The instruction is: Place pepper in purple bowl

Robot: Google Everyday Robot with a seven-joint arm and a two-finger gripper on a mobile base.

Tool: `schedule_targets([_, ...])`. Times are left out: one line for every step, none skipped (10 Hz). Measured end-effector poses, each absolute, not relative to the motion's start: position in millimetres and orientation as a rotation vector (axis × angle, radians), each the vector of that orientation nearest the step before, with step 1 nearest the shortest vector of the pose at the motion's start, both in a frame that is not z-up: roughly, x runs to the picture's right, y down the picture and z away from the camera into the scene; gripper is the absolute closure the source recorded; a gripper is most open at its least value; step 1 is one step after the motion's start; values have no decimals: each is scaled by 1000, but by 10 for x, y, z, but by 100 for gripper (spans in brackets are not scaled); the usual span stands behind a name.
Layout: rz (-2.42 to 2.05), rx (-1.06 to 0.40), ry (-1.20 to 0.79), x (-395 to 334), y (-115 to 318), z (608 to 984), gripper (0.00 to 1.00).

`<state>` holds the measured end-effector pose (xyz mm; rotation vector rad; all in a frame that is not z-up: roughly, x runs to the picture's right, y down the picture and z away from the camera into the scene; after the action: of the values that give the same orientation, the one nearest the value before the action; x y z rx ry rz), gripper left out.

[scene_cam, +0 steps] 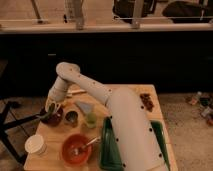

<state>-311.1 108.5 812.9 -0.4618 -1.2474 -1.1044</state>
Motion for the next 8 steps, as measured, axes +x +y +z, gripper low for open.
schedule_targets([-1104, -462, -1247, -3107, 1083, 8130, 57])
schedule_targets([-1103, -461, -1246, -3099, 1080, 8133, 48])
schedule_targets([-1101, -462, -1245, -3091, 1080, 8140, 38])
schedule_targets([-1101, -462, -1246, -3093, 1084, 8142, 25])
schedule_targets([-1102, -463, -1246, -3097, 1087, 8141, 21])
schedule_targets([-1102, -462, -1246, -3100, 1086, 8139, 20])
schedule_targets([-1102, -463, -1246, -3099, 1087, 8141, 20])
schedule_targets([-1102, -463, -1246, -3098, 1086, 8141, 20])
